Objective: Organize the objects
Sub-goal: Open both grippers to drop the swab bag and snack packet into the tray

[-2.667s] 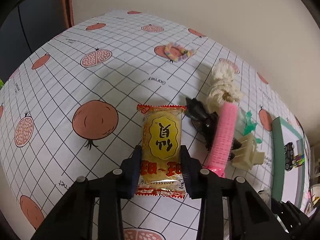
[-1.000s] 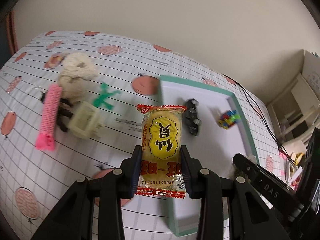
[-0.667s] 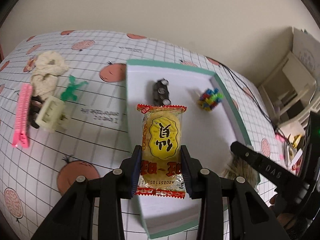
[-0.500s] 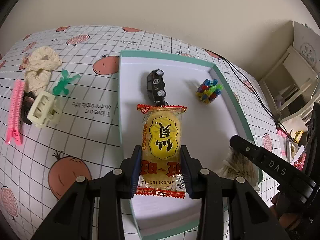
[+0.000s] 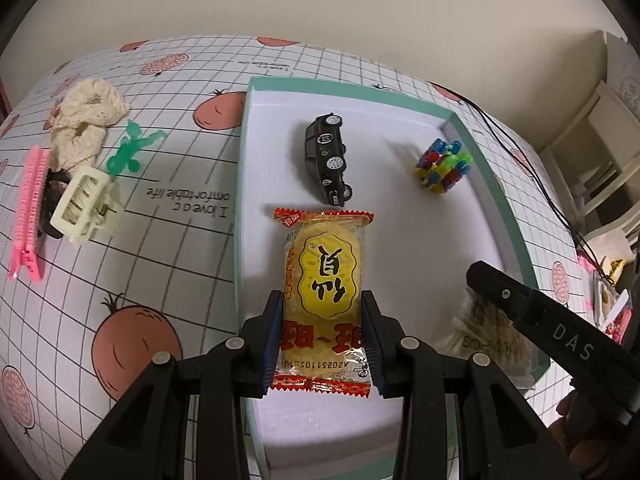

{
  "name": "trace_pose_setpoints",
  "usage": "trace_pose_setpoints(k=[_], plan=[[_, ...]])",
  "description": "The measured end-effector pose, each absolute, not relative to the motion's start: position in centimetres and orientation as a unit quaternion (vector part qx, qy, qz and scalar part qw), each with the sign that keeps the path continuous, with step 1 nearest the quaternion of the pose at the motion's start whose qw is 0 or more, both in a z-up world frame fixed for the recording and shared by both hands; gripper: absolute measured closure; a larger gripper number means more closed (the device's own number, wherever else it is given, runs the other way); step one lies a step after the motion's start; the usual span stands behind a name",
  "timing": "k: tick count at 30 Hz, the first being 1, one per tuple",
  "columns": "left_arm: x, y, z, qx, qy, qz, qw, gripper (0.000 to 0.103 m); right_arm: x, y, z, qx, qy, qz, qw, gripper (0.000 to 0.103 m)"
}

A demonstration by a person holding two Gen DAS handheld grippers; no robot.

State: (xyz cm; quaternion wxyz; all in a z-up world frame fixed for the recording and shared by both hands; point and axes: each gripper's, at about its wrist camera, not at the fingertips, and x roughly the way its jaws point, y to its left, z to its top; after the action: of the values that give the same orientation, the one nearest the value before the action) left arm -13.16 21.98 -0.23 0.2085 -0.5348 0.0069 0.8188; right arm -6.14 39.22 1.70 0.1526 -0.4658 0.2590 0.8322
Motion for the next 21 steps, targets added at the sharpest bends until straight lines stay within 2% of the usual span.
trace_pose_setpoints(k=[6,10,14,18,21], plan=[[-13.6,21.5,-0.2,-0.539,-0.004,0.817,0.205,0.064,-6.3,38.9,2.0,-0.463,0.251,0.836,0.153,0.055],[-13.8,21.6,0.0,-0.54,-0.004,0.814,0.211,0.064,-6.2,38.8,2.4,-0.457,0.248,0.84,0.155,0.043],[-13.8,21.6,0.4,-0.541,-0.01,0.811,0.221,0.063,-6.0,38.8,3.0,-0.448,0.239,0.846,0.16,0.043],[-13.6,21.5,1.1,-0.533,-0.018,0.813,0.233,0.049,-5.8,38.7,3.7,-0.439,0.234,0.852,0.161,0.043],[-13.5,21.4,1.4,-0.529,-0.019,0.815,0.235,0.049,-5.8,38.4,3.9,-0.439,0.225,0.855,0.16,0.043]])
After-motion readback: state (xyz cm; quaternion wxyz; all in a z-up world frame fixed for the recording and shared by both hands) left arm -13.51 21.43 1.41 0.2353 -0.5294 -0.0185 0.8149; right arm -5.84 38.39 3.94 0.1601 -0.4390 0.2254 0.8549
